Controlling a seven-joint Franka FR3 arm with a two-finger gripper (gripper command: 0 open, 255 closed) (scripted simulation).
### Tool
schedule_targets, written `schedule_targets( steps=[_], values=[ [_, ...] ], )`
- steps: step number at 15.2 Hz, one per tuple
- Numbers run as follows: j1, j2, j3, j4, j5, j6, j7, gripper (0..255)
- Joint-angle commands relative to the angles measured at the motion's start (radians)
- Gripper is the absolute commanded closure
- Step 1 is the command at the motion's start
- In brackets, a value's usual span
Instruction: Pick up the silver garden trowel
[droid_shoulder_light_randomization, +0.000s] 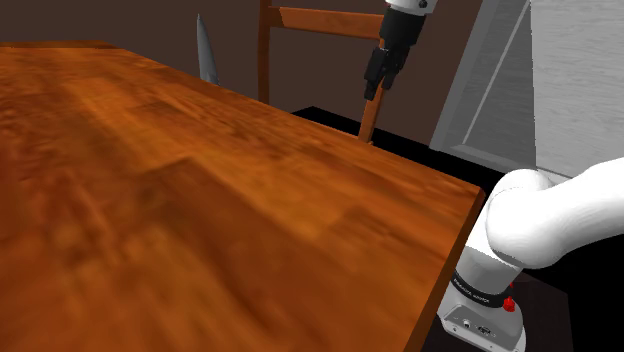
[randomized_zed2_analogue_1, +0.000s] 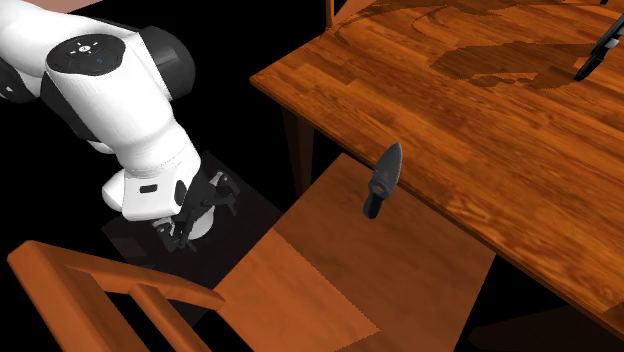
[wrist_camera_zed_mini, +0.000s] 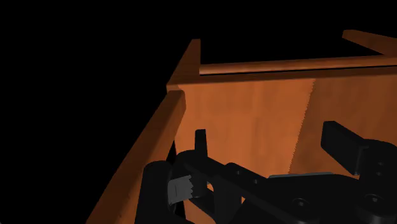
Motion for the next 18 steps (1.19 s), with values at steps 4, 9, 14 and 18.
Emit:
schedule_targets(
  steps=[4,9,14,18],
  values=[
    [0.053,0.091,-0.035,0.044,0.021,0.072,-0.121,0],
    [0.145,0.243,-0.084,0.139,0.078,0.158,-0.328,0],
    [0.234,0.388,-0.12,0.257,0.156,0.2,-0.539,0],
    [0.296,0.497,-0.135,0.364,0.228,0.204,-0.707,0]
  ],
)
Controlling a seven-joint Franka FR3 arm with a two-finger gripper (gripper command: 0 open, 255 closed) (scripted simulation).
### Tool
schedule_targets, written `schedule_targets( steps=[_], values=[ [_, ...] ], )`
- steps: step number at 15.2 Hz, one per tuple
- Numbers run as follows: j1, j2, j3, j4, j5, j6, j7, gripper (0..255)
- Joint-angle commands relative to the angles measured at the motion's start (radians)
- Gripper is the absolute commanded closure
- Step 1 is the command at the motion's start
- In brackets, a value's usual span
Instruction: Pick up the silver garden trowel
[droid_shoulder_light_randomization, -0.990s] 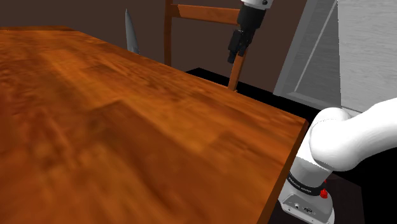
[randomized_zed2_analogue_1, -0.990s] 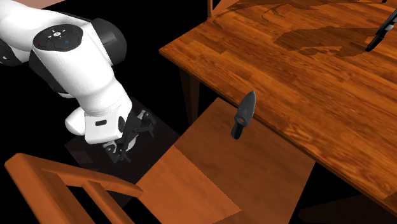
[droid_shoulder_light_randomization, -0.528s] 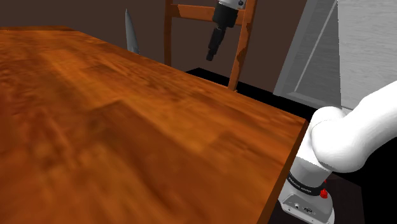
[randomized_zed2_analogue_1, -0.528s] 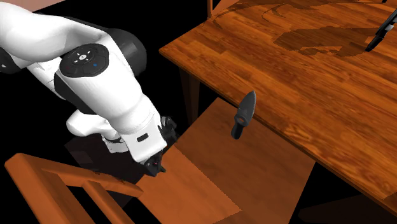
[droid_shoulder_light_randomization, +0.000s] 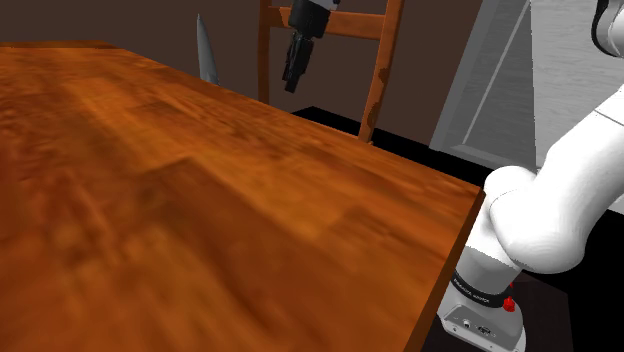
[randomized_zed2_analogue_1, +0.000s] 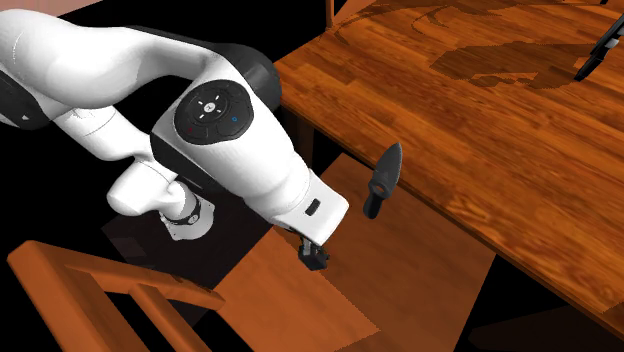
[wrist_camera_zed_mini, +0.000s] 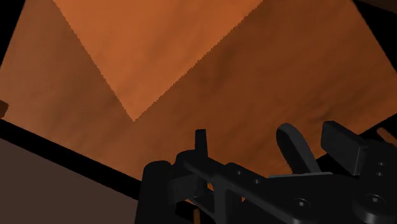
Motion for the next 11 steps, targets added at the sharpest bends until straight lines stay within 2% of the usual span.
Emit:
schedule_targets(
  steps=[1,11],
  values=[
    [0.03,0.05,-0.004,0.049,0.038,0.0,-0.087,0],
    [0.13,0.278,0.026,0.337,0.206,-0.093,-0.461,0]
  ],
)
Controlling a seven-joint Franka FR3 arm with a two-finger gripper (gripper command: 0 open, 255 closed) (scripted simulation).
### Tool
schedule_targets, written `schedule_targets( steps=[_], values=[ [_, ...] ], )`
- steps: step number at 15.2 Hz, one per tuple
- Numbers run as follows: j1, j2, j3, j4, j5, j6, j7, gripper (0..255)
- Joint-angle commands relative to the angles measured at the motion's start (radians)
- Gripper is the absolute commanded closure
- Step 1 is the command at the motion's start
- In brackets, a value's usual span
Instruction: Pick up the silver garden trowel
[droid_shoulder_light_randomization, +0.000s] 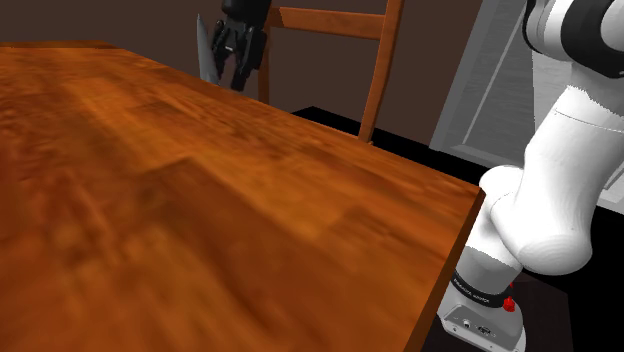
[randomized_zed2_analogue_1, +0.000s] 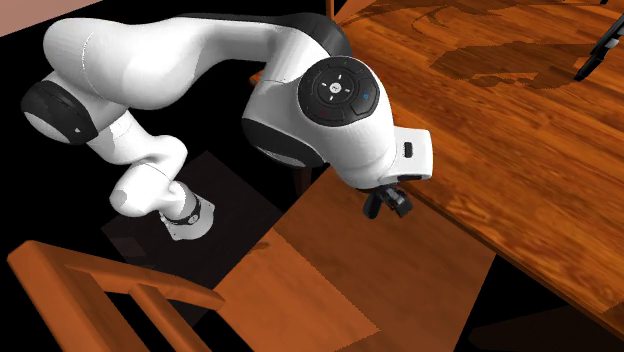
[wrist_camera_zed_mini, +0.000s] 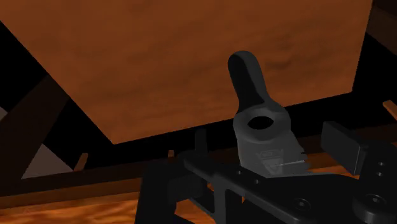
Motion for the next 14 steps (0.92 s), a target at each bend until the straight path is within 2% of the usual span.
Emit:
schedule_targets(
  steps=[1,2,11,12,14],
  values=[
    [0.017,0.035,0.015,0.052,0.029,-0.026,-0.069,0],
    [0.02,0.043,0.018,0.064,0.034,-0.032,-0.083,0],
    [0.024,0.019,0.022,-0.065,0.041,0.069,-0.117,0],
    [0.024,0.022,0.022,-0.06,0.041,0.067,-0.116,255],
    [0.023,0.025,0.022,-0.055,0.041,0.065,-0.116,255]
  ],
)
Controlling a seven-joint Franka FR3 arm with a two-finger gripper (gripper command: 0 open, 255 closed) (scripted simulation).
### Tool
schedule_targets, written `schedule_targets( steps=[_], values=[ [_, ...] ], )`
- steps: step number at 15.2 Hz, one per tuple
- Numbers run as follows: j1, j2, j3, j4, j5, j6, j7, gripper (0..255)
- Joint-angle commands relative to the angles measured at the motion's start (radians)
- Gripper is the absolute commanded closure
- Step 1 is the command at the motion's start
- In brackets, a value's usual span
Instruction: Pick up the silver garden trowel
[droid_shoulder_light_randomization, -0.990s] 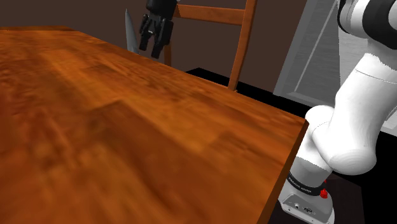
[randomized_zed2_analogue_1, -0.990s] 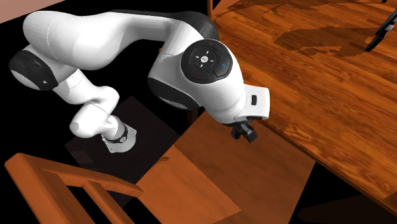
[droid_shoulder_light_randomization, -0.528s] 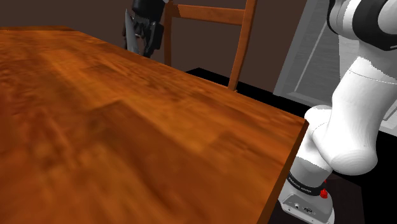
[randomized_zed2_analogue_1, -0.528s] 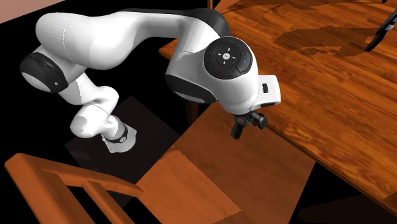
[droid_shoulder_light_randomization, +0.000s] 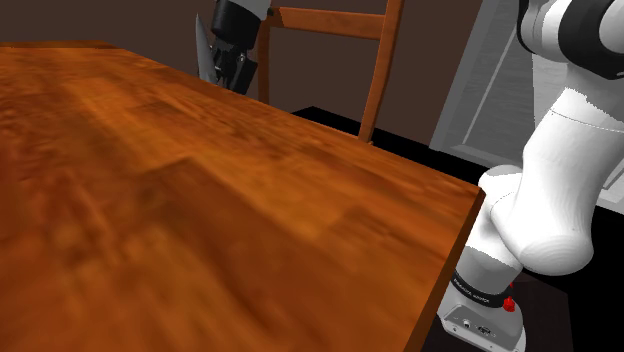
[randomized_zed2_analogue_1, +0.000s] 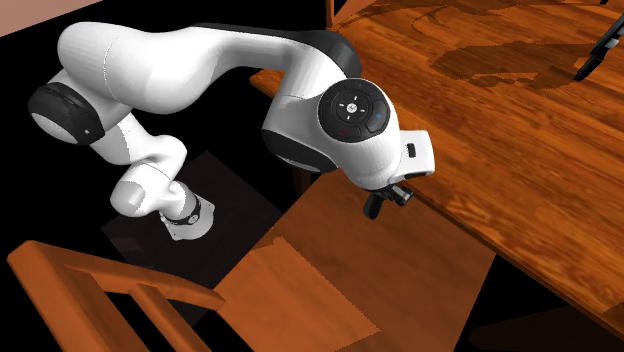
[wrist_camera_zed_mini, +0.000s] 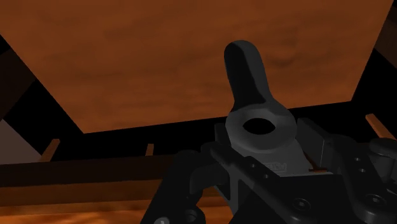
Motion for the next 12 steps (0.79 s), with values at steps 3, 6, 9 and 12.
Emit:
schedule_targets(
  steps=[3,6,9,12],
  values=[
    [0.003,0.004,0.004,0.001,0.003,0.003,0.001,255],
    [0.003,0.003,0.003,0.0,0.002,0.002,0.001,255],
    [0.003,0.004,0.002,0.023,0.001,-0.018,0.008,255],
    [0.002,0.013,0.0,0.074,-0.002,-0.058,0.022,255]
  ],
)
